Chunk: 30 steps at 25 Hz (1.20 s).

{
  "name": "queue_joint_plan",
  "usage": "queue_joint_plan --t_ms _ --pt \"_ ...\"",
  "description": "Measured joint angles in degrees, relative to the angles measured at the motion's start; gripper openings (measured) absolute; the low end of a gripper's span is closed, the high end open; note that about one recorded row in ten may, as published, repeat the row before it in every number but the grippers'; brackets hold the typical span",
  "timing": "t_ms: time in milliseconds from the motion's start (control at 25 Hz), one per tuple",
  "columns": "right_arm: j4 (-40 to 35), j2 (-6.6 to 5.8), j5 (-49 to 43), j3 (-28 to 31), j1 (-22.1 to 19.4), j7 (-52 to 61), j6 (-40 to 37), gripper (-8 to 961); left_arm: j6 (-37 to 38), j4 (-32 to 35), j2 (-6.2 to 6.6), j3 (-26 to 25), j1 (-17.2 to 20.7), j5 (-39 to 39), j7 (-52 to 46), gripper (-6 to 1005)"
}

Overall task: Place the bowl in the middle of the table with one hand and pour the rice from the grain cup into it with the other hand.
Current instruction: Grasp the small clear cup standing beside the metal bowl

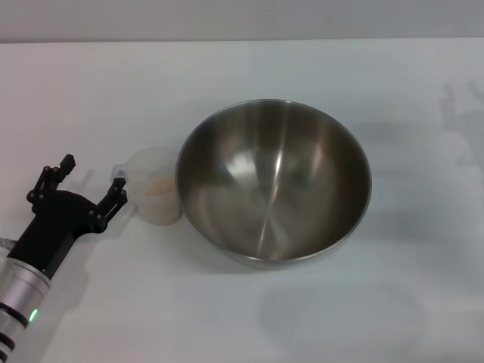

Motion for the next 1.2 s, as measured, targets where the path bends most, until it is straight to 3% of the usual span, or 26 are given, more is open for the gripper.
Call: queue_joint_plan --t_ms 720,1200 --pt "-0.89 -0.09 -0.04 0.03 0.69 0.06 0.02 410 -1.46 -0.57 -0.06 -1.33 -0.97 0.01 -0.01 656" --pt "-1.14 0.18 -0.09 -0.44 1.77 0.21 0.80 410 -2.61 -0.62 -0.09 -1.78 -2.26 0.01 -0.38 184"
